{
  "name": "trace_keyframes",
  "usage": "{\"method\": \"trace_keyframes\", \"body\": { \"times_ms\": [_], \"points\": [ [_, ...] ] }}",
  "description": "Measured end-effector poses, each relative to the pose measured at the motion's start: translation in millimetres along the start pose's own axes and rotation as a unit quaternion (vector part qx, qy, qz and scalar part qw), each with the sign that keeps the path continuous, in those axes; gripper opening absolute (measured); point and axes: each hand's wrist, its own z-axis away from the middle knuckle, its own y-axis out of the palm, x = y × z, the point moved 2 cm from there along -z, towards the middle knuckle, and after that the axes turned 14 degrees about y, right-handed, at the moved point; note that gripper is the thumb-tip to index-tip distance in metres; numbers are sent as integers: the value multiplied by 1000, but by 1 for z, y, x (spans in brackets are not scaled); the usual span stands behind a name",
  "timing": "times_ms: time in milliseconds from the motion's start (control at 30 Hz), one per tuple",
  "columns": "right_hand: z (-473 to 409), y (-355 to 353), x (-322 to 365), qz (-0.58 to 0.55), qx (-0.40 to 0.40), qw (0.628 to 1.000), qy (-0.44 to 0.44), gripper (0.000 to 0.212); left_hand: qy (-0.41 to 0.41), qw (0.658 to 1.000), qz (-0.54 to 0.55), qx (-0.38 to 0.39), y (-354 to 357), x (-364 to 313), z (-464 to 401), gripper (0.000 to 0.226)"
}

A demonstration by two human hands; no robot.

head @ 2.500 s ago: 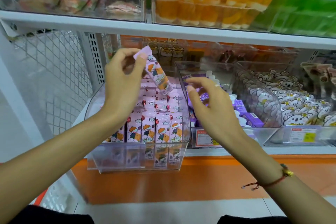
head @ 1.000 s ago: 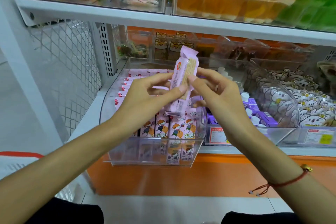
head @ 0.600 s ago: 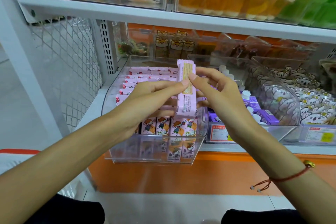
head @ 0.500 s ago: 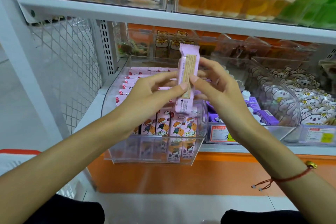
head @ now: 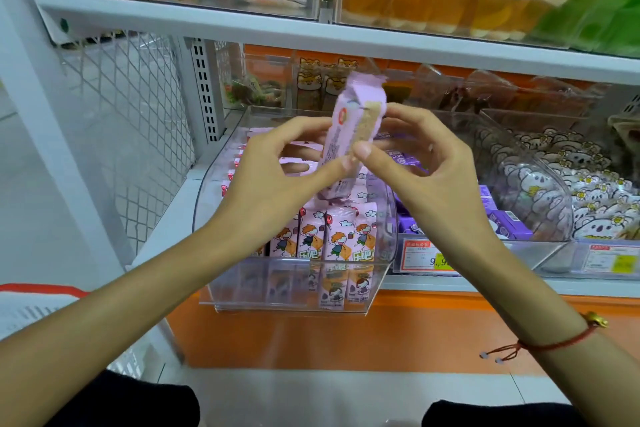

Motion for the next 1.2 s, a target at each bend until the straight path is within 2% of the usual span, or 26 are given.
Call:
{"method": "trace_keyframes", "body": {
  "times_ms": [100, 167, 267, 333, 400, 467, 533, 567, 667, 733, 800, 933, 1100, 1200],
  "points": [
    [0, 3, 0, -7, -11, 1000, -2, 26, 45, 996, -77, -4, 2, -2, 3, 35],
    [-3, 0, -1, -7, 10, 1000, 6, 22, 40, 995, -81, 34, 2, -1, 1, 38],
    [-10, -8, -4, -81, 76, 993, 41, 27, -43, 992, -3, 121, 0, 0, -6, 53],
    [-13, -13, -6, -131, 91, 985, 66, 39, -74, 982, 62, 162, -2, 2, -9, 44],
    [-15, -15, -7, -118, 100, 985, 73, 36, -58, 984, 62, 156, -1, 4, -12, 34],
    [-15, -16, -9, -80, 105, 988, 84, 27, -35, 995, 23, 93, 3, 9, -15, 31],
    [-16, -19, -10, -50, 75, 992, 82, 22, -18, 999, -6, 48, 10, 13, -17, 35],
    [-17, -21, -10, -44, 48, 995, 76, 20, -13, 999, -8, 51, 15, 15, -18, 38],
    [-23, -37, -11, -77, -55, 992, 78, 11, 4, 990, -77, 117, 22, 21, -20, 55],
    [-25, -53, -12, -89, -124, 984, 88, 5, 30, 957, -217, 191, 24, 29, -21, 68],
    [-26, -66, -12, -88, -164, 978, 91, 7, 40, 905, -332, 264, 27, 37, -22, 76],
    [-26, -75, -11, -92, -182, 975, 87, 10, 46, 835, -410, 364, 34, 51, -23, 95],
    [-22, -73, -11, -46, -163, 981, 96, 13, 85, 801, -423, 416, 30, 59, -23, 103],
    [-22, -70, -11, -32, -144, 984, 98, 14, 91, 796, -422, 423, 31, 57, -23, 98]
  ]
}}
